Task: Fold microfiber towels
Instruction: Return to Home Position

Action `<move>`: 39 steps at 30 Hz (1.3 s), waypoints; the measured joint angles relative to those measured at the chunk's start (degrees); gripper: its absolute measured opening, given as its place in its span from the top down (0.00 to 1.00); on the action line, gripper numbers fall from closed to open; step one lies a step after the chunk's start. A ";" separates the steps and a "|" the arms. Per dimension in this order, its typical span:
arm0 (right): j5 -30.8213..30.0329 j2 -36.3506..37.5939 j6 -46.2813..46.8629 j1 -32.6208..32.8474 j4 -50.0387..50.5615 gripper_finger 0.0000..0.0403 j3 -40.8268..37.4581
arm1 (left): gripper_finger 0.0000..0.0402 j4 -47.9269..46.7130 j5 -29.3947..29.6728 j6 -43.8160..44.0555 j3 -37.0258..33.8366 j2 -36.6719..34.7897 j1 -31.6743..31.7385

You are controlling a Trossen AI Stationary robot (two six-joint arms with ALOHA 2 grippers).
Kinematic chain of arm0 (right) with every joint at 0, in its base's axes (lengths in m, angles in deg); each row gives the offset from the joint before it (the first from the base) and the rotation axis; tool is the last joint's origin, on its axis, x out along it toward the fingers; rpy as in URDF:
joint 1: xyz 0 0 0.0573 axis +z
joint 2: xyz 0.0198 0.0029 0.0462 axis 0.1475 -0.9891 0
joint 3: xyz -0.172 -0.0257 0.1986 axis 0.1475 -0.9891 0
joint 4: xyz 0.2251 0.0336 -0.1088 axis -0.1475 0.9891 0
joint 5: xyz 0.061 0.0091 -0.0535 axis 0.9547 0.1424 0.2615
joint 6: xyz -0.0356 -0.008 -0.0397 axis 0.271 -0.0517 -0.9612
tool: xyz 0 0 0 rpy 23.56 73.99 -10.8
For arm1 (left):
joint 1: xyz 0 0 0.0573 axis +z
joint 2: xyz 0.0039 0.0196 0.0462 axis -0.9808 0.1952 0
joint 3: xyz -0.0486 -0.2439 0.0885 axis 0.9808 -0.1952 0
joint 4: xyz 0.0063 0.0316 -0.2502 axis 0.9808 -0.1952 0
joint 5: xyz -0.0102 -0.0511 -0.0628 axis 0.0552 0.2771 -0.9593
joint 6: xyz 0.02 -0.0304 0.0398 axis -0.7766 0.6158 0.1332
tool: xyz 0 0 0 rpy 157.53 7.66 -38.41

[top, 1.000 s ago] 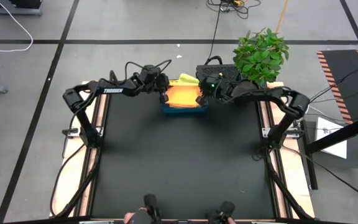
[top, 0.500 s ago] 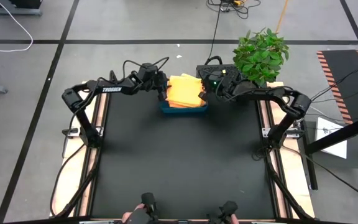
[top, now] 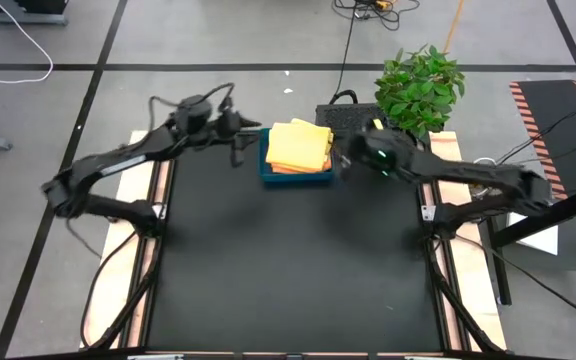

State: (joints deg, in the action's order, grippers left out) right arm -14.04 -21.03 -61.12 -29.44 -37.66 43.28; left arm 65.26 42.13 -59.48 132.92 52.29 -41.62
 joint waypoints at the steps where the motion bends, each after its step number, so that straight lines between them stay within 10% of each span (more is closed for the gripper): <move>1: 0.00 2.96 -0.32 2.02 -0.13 0.72 -1.45 | 0.62 -0.48 0.17 0.25 -1.09 -2.86 -0.93; 12: 0.00 31.75 -0.64 22.43 -13.97 0.82 -26.89 | 0.97 4.61 1.62 10.78 -26.18 -35.24 -11.65; 22: -0.30 50.65 -1.41 28.17 -19.93 0.87 -41.73 | 0.93 8.02 1.83 17.06 -40.24 -56.07 -14.38; 39: -5.97 60.02 5.40 28.20 -12.93 1.00 -51.66 | 0.95 6.90 1.81 18.39 -53.85 -63.43 -13.78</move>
State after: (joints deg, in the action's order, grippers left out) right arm -20.01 39.00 -55.72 -1.24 -50.59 -8.37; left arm 72.16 43.93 -41.08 79.07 -11.14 -55.40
